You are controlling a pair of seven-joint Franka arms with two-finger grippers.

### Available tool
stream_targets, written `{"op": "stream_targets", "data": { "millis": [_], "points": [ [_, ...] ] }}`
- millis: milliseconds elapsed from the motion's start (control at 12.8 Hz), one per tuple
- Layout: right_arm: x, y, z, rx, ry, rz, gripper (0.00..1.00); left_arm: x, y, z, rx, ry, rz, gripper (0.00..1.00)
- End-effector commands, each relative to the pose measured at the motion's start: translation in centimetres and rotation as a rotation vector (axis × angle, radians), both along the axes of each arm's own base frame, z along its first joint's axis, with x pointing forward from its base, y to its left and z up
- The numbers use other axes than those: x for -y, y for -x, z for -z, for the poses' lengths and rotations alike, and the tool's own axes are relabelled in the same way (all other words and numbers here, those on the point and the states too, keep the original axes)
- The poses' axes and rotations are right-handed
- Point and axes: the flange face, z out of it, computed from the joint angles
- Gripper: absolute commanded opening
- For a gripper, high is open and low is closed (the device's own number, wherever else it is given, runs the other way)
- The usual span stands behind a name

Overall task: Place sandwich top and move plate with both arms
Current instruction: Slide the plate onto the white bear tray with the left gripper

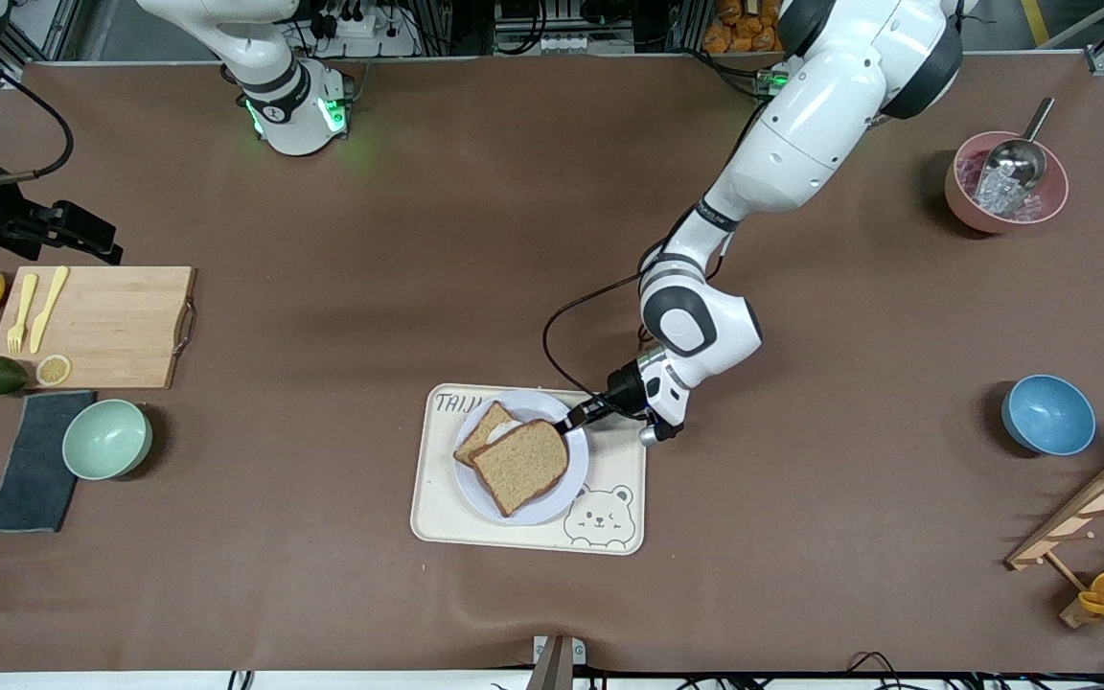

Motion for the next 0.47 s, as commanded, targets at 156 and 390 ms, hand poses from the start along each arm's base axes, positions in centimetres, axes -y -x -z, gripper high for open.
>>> {"op": "stream_targets", "data": {
  "millis": [156,390],
  "points": [
    [-0.5,-0.3,0.3,-0.012,0.02,-0.003,1.0,-0.3,-1.4,-2.6,0.043,-0.011,-0.053,1.0],
    [-0.5,-0.3,0.3,-0.012,0.02,-0.001,1.0,-1.6,-2.2,-5.5,0.091,-0.057,-0.095,1.0]
  ]
}}
